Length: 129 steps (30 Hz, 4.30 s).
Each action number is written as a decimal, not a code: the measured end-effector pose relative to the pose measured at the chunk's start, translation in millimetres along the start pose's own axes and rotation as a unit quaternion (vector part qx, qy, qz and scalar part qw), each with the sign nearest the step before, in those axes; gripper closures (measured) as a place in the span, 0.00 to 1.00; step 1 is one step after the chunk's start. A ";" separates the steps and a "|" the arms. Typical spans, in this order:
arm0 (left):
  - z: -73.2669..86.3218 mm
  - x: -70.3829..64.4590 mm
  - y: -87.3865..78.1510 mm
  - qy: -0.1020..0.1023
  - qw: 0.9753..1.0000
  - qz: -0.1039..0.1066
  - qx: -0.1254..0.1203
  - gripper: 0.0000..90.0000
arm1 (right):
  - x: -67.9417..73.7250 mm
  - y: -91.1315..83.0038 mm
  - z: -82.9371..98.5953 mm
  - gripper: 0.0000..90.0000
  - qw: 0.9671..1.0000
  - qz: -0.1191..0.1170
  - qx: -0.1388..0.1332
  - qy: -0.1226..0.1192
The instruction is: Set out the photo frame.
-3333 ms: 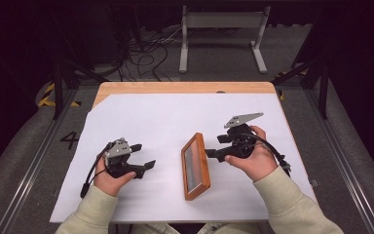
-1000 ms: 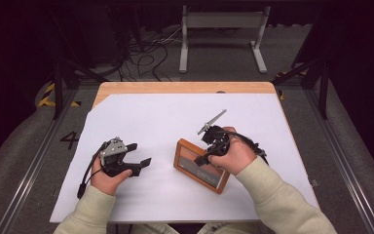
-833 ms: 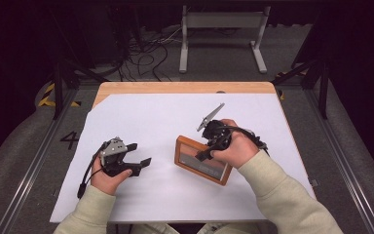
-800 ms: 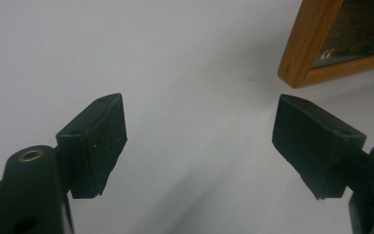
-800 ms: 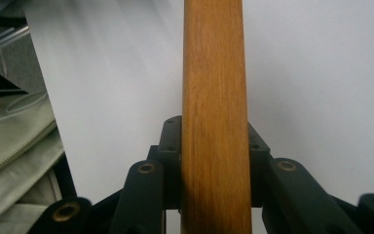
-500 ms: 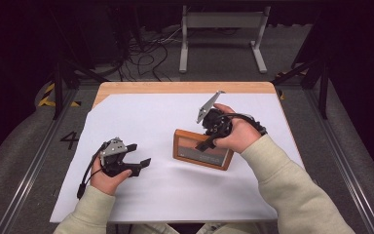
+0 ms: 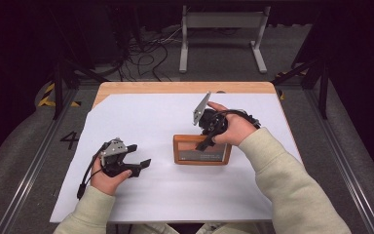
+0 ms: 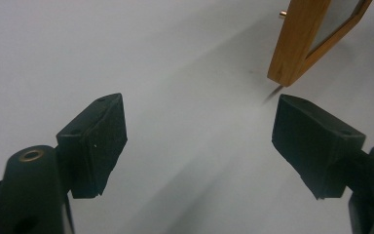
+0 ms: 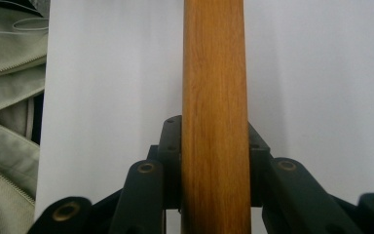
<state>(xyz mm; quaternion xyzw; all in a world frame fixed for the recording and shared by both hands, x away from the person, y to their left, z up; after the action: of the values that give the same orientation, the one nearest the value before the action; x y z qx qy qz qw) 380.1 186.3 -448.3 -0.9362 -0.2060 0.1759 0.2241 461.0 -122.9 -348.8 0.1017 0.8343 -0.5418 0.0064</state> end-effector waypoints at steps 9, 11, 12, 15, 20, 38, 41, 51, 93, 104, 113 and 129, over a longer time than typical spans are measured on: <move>0.0 0.3 -0.3 0.000 1.000 0.001 0.001 0.23 | -4.2 16.4 5.5 0.78 1.000 -0.015 0.002 -0.008; 0.0 0.4 -0.3 0.000 1.000 0.001 0.000 0.23 | -4.7 16.3 6.0 0.78 1.000 -0.016 -0.003 -0.005; 0.0 0.6 -0.3 0.001 1.000 0.002 0.000 0.23 | -5.0 16.6 6.4 0.78 1.000 -0.016 -0.004 -0.007; 0.1 0.4 0.0 0.001 1.000 0.001 0.000 0.23 | -6.2 17.2 8.3 0.78 1.000 -0.019 -0.013 -0.006; 0.1 -0.2 0.3 0.000 1.000 0.001 0.000 0.23 | -7.4 17.4 8.5 0.78 1.000 -0.010 -0.014 -0.005; 0.4 0.1 1.4 0.000 1.000 0.007 0.004 0.22 | -22.2 10.0 18.9 0.41 0.993 0.081 -0.043 0.068; 0.0 -0.4 0.4 0.000 1.000 0.006 0.003 0.22 | -22.0 5.1 22.0 0.36 0.991 0.094 -0.059 0.079; -2.0 -8.8 1.3 0.007 1.000 0.013 0.008 0.19 | -7.1 -32.0 43.3 0.23 0.974 0.149 -0.122 0.123; 2.5 -9.5 -17.3 0.013 1.000 0.006 -0.028 0.04 | 42.5 -70.4 176.2 0.06 0.904 0.249 -0.208 0.279; 6.5 -7.7 -19.3 0.021 0.999 0.014 -0.033 0.03 | 53.6 -51.6 198.6 0.05 0.876 0.274 -0.246 0.311; 10.1 -7.3 -19.4 0.025 0.999 0.021 -0.040 0.03 | 64.8 -34.8 210.8 0.05 0.871 0.285 -0.258 0.305; 18.6 -2.4 -14.8 0.017 0.999 0.023 -0.030 0.02 | 65.2 0.8 223.9 0.04 0.873 0.296 -0.221 0.319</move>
<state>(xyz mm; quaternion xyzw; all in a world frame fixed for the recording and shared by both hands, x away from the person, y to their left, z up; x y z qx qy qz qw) 365.7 203.7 -456.0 -0.9498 -0.1858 0.1589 0.1954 375.1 -314.6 -449.8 0.5073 0.8197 -0.2542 -0.0782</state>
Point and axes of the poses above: each handheld gripper's, and its own axes: y roughly forward along the jaws, z roughly out of its underside, x roughly to its left, the point moved 1 cm from there along y, roughly forward along the jaws, and after that the axes turned 15 degrees about z, right-handed, at the moved point
